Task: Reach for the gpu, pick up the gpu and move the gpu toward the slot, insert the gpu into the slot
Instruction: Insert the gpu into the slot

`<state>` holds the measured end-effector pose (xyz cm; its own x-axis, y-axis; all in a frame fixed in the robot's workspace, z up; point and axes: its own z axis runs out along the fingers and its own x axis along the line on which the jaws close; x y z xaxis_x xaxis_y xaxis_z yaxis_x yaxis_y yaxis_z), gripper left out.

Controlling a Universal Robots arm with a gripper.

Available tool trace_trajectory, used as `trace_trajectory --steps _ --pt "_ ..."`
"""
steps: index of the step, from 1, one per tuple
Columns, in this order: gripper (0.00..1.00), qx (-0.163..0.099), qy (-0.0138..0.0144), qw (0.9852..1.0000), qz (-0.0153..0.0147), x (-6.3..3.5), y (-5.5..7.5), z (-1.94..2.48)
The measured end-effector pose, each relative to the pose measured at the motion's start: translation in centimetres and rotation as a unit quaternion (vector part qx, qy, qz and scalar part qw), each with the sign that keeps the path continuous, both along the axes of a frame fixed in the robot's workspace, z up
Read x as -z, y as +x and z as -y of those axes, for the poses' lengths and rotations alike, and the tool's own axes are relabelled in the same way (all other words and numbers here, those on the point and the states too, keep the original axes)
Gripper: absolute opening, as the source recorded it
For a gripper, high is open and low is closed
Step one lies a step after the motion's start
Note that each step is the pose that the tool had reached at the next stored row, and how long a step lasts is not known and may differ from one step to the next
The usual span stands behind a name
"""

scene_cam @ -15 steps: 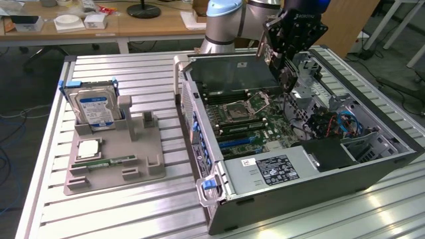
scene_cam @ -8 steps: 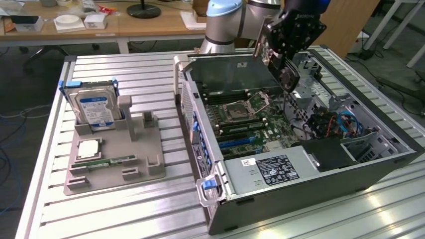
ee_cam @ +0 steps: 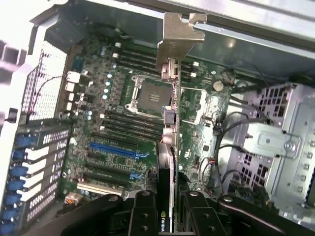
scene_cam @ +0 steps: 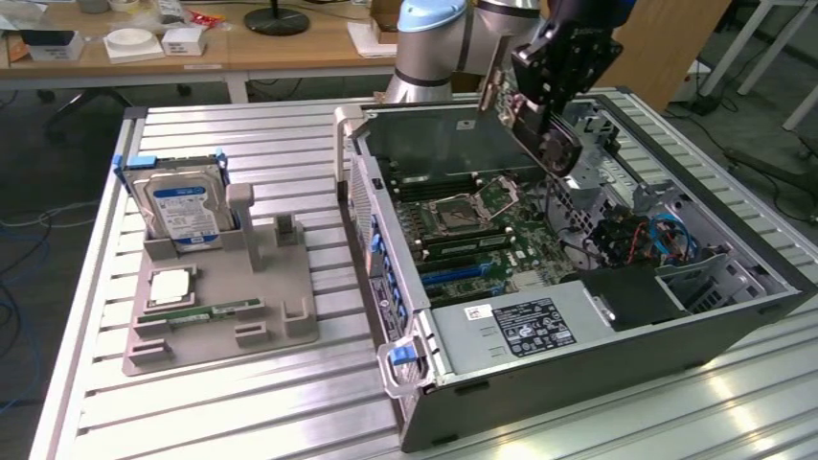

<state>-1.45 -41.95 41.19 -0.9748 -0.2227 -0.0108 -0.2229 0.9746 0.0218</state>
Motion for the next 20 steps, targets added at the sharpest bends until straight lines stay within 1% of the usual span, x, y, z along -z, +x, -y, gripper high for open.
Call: trace_trajectory --steps 2,5,8,11,13,15,20 --pt "0.26 -0.018 0.0000 0.9998 0.0000 0.00 0.00 0.00" --pt "0.26 -0.045 -0.0001 0.9990 0.0000 0.00 0.00 0.00" --pt "0.26 -0.072 0.0000 0.9974 0.0000 0.01 0.00 0.00" --pt "0.26 -0.097 0.0000 0.9953 0.0000 0.01 0.00 0.00" --pt "0.26 -0.107 0.0001 0.9943 0.0000 0.02 0.00 0.00" --pt "0.26 -0.121 0.0002 0.9927 0.0000 0.02 0.00 0.00" --pt "0.26 -0.159 0.0003 0.9873 0.0000 0.02 0.00 0.00"
